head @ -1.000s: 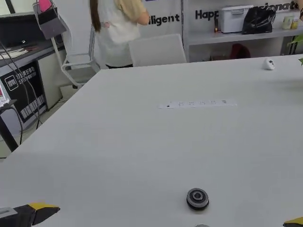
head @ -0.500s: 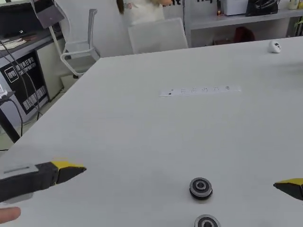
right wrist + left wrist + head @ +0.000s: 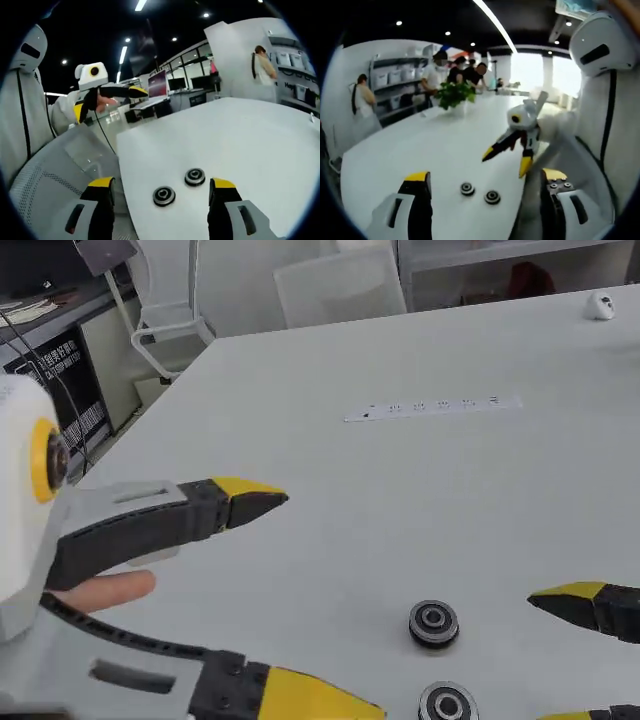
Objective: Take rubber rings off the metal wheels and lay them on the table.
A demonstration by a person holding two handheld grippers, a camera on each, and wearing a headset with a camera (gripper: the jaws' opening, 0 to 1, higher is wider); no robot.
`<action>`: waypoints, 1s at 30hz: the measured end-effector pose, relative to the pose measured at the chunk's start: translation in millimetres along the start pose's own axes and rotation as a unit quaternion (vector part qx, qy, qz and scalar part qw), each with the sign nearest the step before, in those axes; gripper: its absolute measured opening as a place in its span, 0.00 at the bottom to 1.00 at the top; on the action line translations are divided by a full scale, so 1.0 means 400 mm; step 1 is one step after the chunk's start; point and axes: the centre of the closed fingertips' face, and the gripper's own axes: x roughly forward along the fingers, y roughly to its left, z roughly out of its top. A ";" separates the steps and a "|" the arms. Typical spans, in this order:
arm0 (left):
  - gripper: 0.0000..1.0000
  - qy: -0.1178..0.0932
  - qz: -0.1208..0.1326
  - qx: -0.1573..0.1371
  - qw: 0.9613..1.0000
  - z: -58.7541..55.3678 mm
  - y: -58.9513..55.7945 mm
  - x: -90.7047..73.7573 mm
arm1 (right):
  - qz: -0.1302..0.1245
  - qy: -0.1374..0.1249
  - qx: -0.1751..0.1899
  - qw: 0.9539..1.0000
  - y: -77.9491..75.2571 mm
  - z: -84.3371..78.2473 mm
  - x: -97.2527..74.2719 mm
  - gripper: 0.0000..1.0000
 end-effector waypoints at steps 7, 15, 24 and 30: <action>0.84 0.023 -0.030 0.016 0.999 -0.012 -0.015 0.087 | 0.018 0.016 -0.006 1.000 -0.007 -0.026 0.029 0.73; 0.82 0.040 -0.068 0.033 0.996 -0.044 -0.038 0.169 | 0.038 0.038 -0.019 0.998 -0.007 -0.065 0.059 0.65; 0.77 0.092 -0.063 0.013 0.994 -0.170 -0.013 0.228 | 0.052 0.050 -0.035 0.997 -0.001 -0.102 0.076 0.53; 0.72 0.090 -0.057 0.009 0.994 -0.220 -0.010 0.246 | 0.055 0.072 -0.045 0.995 -0.002 -0.136 0.080 0.44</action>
